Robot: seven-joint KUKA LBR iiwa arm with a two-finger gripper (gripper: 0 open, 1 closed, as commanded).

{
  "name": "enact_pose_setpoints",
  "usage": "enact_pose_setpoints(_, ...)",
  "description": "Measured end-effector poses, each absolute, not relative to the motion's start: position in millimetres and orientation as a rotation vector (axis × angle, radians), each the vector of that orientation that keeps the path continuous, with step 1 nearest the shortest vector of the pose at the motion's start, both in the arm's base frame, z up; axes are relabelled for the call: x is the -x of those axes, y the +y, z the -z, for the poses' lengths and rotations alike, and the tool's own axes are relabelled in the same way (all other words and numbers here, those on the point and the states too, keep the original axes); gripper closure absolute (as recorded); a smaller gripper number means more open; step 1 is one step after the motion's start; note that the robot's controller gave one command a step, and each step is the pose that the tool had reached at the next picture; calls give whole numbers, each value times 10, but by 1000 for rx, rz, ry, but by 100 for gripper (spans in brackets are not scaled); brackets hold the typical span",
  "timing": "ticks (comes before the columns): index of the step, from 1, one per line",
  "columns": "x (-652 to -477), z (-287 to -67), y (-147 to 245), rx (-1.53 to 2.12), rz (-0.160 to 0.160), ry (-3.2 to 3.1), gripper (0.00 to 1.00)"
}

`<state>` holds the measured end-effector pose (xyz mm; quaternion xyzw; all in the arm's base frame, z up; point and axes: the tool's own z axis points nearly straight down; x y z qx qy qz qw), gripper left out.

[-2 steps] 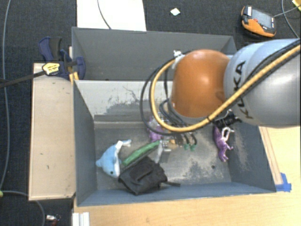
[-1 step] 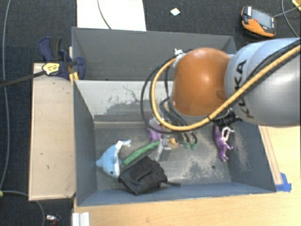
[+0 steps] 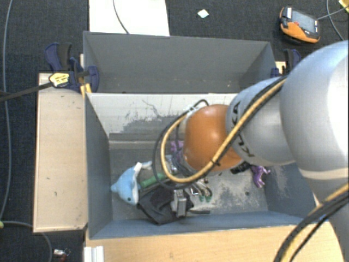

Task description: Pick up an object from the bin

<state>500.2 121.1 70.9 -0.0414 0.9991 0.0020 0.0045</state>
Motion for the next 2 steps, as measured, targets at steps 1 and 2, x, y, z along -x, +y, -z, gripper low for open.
enact_pose_setpoints(1, -4971, -737, 1318, 150, -6, 3114, 0)
enact_pose_setpoints(2, -5029, -723, 1255, 132, -12, 3114, 0)
